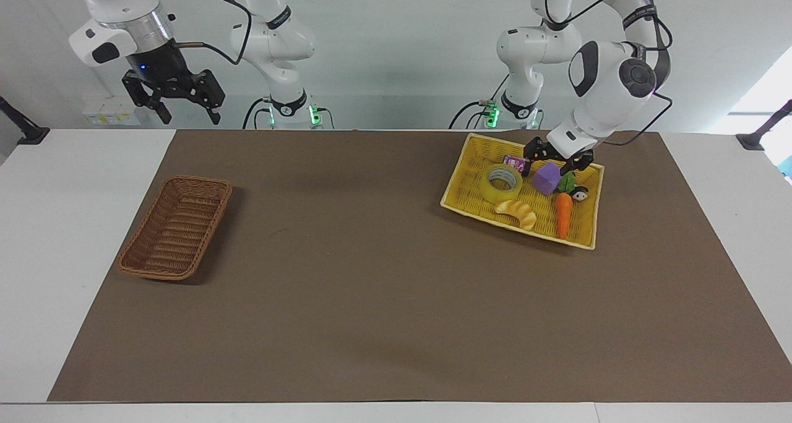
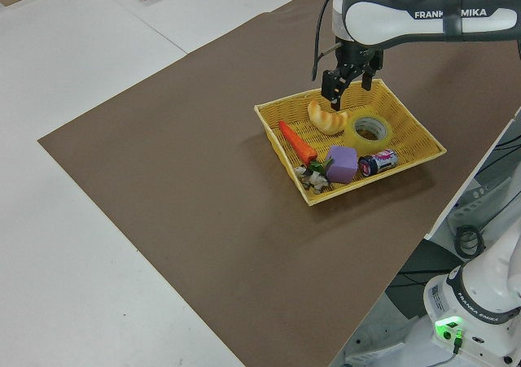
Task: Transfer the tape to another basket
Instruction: 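Reach the left gripper down into the yellow basket onto the tape roll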
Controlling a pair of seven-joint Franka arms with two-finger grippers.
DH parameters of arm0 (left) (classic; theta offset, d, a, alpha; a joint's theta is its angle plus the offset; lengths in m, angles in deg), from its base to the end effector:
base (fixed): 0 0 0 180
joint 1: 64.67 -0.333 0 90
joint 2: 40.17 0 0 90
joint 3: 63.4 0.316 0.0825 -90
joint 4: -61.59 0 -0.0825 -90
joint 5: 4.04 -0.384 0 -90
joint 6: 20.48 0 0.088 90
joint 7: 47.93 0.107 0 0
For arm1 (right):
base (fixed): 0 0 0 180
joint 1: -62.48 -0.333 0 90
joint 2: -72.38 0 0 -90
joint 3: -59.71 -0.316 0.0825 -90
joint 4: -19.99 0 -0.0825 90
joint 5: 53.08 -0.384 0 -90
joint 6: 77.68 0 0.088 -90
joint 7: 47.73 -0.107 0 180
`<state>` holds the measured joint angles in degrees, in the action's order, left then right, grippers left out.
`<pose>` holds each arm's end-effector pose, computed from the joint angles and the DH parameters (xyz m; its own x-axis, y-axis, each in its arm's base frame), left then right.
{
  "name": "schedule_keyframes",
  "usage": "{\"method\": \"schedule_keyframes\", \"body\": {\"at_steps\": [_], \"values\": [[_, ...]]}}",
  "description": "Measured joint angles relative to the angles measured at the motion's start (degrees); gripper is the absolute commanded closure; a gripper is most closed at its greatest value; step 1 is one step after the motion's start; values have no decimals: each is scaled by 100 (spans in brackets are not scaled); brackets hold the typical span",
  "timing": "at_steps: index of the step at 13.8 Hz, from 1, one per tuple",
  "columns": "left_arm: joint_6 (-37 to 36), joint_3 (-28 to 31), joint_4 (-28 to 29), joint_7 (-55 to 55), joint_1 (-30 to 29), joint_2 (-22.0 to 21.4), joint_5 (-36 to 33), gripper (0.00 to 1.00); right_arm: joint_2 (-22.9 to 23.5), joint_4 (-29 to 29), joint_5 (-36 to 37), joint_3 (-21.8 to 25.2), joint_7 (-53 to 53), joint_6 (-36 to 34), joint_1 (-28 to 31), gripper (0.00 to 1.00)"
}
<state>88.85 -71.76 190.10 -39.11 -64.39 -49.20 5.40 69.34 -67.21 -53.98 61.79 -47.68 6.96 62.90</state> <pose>0.4678 -0.0842 0.4198 0.9578 -0.2388 -0.1599 -0.2163 -0.9653 0.1463 0.5277 -0.0219 0.6678 0.9991 -0.0412 0.0084 -0.0411 -0.9990 -0.0175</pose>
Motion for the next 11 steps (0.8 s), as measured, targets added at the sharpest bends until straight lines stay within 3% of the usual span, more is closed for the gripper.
{"method": "schedule_keyframes", "body": {"at_steps": [6, 10, 11], "values": [[1313, -4, 1035, 34, 337, 202, 82, 47, 0, 0, 0, 0, 0, 0, 0, 0], [1719, -2, 1326, 35, 405, 324, 99, 94, 0, 0, 0, 0, 0, 0, 0, 0], [1735, -9, 1335, 35, 421, 351, 116, 100, 0, 0, 0, 0, 0, 0, 0, 0]]}}
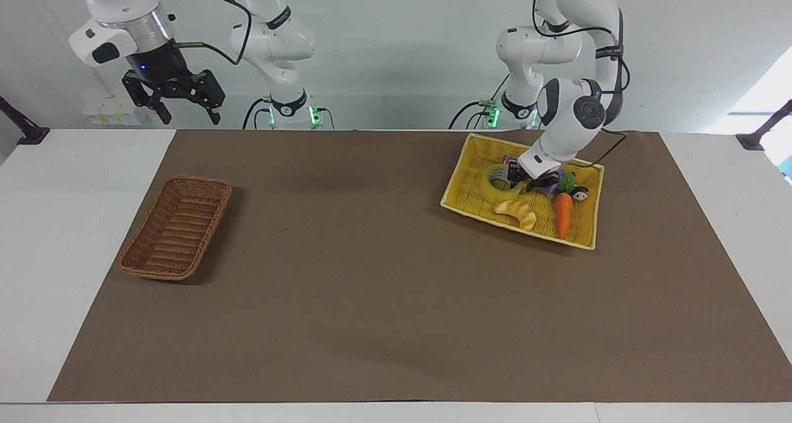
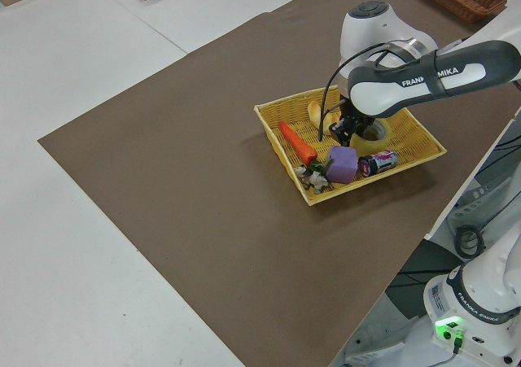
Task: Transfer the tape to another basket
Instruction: 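Reach the left gripper down into the yellow basket onto the tape roll, then grasp the tape roll rim with the left gripper and lift it out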
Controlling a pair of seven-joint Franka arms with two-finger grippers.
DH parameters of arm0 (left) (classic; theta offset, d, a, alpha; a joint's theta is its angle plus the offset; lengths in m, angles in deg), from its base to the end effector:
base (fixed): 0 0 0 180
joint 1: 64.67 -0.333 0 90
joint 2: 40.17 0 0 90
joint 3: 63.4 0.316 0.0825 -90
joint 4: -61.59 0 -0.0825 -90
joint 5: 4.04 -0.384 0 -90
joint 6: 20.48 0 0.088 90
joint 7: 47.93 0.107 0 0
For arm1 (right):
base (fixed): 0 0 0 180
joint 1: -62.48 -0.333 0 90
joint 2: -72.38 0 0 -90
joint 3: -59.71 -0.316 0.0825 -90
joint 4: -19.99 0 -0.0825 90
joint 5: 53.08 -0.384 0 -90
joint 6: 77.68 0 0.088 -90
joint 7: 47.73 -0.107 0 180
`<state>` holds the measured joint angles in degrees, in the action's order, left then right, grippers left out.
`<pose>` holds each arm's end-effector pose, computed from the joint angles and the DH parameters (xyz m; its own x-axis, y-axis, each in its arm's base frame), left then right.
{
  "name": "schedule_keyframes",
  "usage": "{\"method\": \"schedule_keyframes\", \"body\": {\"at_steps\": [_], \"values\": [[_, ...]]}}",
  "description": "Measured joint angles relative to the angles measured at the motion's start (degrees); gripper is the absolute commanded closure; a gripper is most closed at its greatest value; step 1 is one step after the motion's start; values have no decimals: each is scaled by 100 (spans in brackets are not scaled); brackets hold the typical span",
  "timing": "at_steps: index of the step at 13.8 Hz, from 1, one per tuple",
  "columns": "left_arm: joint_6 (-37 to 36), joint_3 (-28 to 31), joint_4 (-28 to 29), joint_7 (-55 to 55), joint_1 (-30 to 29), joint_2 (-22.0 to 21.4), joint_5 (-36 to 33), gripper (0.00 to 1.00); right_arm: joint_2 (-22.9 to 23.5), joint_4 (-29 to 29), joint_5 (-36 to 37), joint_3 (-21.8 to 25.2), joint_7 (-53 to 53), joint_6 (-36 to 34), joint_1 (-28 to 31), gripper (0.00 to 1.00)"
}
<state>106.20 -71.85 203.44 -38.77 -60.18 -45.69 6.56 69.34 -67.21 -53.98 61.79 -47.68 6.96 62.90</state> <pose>0.4332 -0.1052 0.3143 0.9519 -0.2650 -0.1539 -0.2447 -0.9596 0.1393 0.5277 -0.0219 0.6678 0.9991 -0.0412 0.0084 -0.0411 -0.9990 -0.0175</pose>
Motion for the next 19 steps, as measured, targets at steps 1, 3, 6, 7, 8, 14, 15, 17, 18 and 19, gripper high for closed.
{"method": "schedule_keyframes", "body": {"at_steps": [1, 3, 6, 7, 8, 14, 15, 17, 18, 19], "values": [[14, 2, 0, -2, 12, 14, 0, 100, 0, 0, 0, 0, 0, 0, 0, 0], [13, 21, -35, -7, 12, 21, 1, 100, 0, 0, 0, 0, 0, 0, 0, 0], [-186, 71, -362, -96, 11, 85, 1, 100, 0, 0, 0, 0, 0, 0, 0, 0], [-385, 87, -564, -177, 10, 94, 1, 100, 0, 0, 0, 0, 0, 0, 0, 0], [-601, 101, -804, -306, 8, 95, 1, 100, 0, 0, 0, 0, 0, 0, 0, 0], [-1085, 111, -1706, -1209, 3, 101, 1, 100, 0, 0, 0, 0, 0, 0, 0, 0], [-1208, 106, -1829, -1405, 4, 110, 1, 100, 0, 0, 0, 0, 0, 0, 0, 0], [-1339, 73, -2014, -2021, 36, 133, 1, 100, 0, 0, 0, 0, 0, 0, 0, 0], [-1365, 44, -2078, -2354, 78, 150, 1, 100, 0, 0, 0, 0, 0, 0, 0, 0], [-1371, 22, -2152, -2629, 172, 169, 1, 100, 0, 0, 0, 0, 0, 0, 0, 0]]}}
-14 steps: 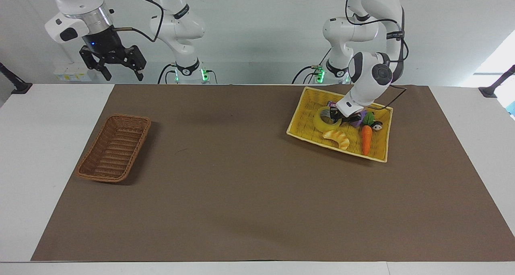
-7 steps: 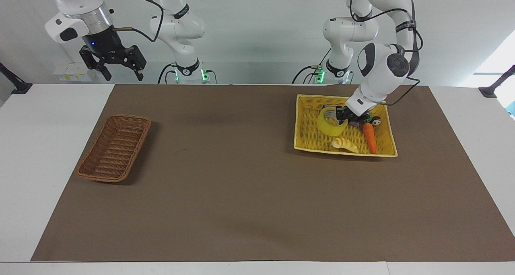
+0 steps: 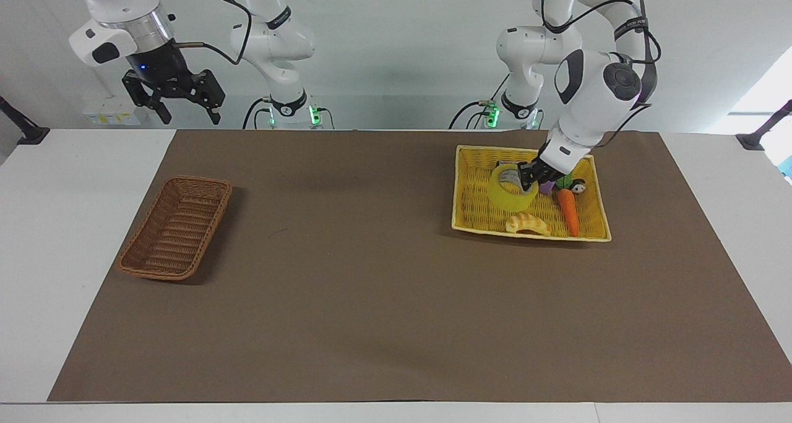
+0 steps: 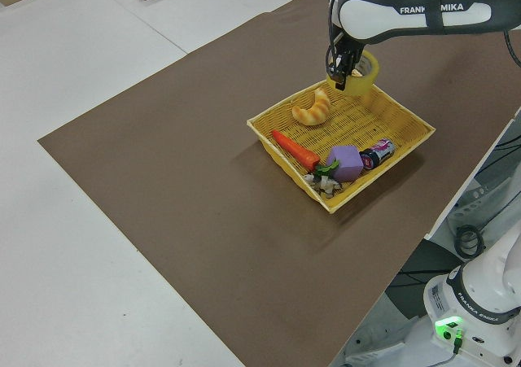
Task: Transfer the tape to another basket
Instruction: 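Grasp the tape roll rim with the left gripper and lift it out, then carry the tape toward the right gripper while the right gripper reaches it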
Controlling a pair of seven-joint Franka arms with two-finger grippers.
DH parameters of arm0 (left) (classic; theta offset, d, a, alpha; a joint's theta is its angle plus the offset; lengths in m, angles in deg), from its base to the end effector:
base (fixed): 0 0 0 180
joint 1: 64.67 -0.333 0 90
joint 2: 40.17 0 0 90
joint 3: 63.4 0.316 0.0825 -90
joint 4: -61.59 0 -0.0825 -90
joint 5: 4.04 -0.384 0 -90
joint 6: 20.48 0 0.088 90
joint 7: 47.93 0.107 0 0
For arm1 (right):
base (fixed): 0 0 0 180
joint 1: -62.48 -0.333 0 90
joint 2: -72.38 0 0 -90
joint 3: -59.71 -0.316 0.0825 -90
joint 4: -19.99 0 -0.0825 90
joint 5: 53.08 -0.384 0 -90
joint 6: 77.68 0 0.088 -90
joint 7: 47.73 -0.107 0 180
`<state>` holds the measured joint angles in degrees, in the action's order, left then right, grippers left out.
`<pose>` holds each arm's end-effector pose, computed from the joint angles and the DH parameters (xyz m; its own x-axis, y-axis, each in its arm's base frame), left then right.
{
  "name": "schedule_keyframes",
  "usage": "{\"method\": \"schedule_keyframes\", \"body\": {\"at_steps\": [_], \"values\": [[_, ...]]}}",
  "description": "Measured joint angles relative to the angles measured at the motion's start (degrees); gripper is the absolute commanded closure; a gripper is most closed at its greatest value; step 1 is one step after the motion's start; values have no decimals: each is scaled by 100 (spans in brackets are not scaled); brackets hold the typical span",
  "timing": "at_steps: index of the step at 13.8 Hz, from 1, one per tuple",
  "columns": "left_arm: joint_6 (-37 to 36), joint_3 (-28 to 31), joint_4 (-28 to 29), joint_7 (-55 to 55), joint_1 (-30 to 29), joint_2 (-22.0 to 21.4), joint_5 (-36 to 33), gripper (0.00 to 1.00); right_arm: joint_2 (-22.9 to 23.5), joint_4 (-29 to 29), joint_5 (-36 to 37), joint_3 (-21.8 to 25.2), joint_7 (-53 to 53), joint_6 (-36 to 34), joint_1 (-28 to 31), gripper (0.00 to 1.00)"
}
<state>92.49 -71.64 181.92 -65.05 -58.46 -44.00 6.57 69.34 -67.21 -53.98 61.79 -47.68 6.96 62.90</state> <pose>0.5038 -0.1429 0.4446 0.9870 0.1168 -0.1103 0.1307 -0.9831 0.1285 0.5277 -0.0219 0.6678 0.9991 -0.0412 0.0084 -0.0411 -0.9990 -0.0175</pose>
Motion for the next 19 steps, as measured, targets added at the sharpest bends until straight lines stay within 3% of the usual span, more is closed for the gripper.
{"method": "schedule_keyframes", "body": {"at_steps": [5, 11, 17, 19], "values": [[4, -49, -524, -338, 567, 234, 344, 100, 0, 0, 0, 0, 0, 0, 0, 0], [173, -107, -744, -334, 1062, 382, 1985, 100, 0, 0, 0, 0, 0, 0, 0, 0], [1232, -401, -755, -323, 1657, 407, 3365, 100, -53, 0, -7, -17, 44, -217, -17, 0], [1477, -453, -755, -322, 1852, 408, 3516, 100, -102, -11, -30, -71, 80, -416, -161, 0]]}}
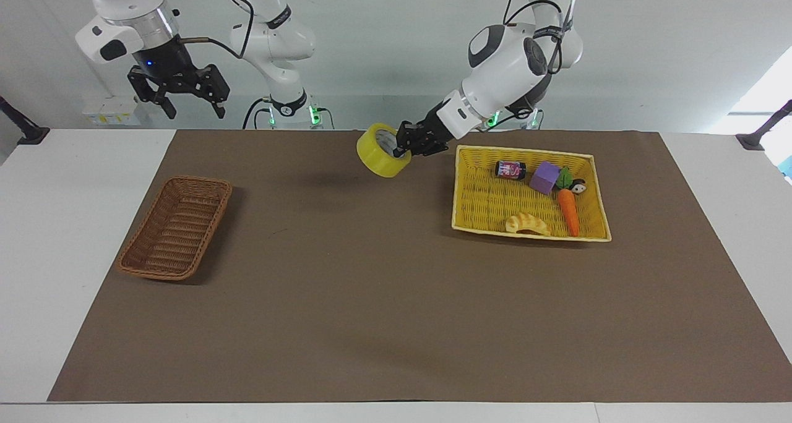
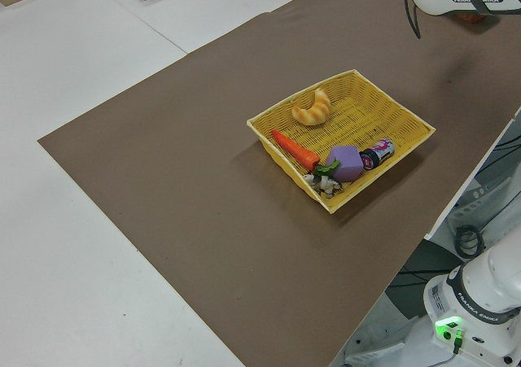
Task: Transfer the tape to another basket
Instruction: 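Carry the tape toward the right gripper while the right gripper reaches it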
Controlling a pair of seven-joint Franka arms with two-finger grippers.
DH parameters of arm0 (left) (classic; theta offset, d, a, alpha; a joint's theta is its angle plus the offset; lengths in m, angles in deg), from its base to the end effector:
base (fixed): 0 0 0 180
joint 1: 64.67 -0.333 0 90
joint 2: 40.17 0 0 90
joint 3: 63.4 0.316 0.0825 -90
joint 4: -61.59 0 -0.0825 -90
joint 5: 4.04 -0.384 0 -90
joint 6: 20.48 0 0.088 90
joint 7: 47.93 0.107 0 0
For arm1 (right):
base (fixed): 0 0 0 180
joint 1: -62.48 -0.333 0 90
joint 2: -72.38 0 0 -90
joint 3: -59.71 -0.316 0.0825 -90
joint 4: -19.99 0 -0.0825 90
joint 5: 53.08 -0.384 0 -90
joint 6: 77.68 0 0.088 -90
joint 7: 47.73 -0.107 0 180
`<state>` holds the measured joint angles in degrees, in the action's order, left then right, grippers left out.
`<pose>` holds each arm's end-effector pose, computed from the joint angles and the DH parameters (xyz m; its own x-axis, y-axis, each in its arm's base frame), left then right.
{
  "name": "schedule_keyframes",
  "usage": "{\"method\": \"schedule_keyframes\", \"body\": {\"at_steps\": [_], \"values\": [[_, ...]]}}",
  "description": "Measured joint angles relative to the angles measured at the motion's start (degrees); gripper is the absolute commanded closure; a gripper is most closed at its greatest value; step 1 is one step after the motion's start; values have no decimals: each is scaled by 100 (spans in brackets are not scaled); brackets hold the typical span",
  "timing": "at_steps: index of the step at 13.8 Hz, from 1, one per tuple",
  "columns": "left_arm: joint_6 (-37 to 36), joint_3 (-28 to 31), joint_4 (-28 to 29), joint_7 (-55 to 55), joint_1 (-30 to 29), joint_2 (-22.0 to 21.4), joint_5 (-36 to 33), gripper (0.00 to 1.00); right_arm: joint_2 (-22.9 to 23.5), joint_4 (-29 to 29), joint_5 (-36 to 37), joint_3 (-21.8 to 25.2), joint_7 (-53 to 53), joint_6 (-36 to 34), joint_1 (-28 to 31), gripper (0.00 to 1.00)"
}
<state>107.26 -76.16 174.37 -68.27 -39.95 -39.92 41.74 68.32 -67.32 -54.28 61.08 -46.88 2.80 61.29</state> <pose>0.4513 -0.3736 0.5018 0.9861 0.0674 -0.1515 0.1506 -0.7466 0.6480 0.5143 0.0004 0.6700 0.9987 0.0153 -0.0480 0.0142 -0.9996 -0.0232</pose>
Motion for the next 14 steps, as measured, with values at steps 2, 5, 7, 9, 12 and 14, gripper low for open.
{"method": "schedule_keyframes", "body": {"at_steps": [2, 5, 7, 9, 12, 14], "values": [[99, -16, 0, 0, 97, 0, 58, 100, -32, -20, -328, -16, 42, -110, -128, 0], [100, -15, 0, 0, 106, 0, 64, 100, -83, -211, -1247, 27, 111, -232, -102, 0], [99, -15, 0, 0, 106, 0, 66, 100, -83, -446, -1841, 38, 150, -179, -95, 0], [89, -15, -3, 0, 106, -4, 69, 100, -74, -814, -2708, 21, 174, 81, -112, 0], [-99, -15, -12, 27, 107, -49, 69, 100, -27, -1412, -3789, -9, 223, 870, -303, 0], [-307, -15, -18, 128, 108, -124, 69, 100, 32, -1716, -4271, -20, 223, 1260, -522, 0]]}}
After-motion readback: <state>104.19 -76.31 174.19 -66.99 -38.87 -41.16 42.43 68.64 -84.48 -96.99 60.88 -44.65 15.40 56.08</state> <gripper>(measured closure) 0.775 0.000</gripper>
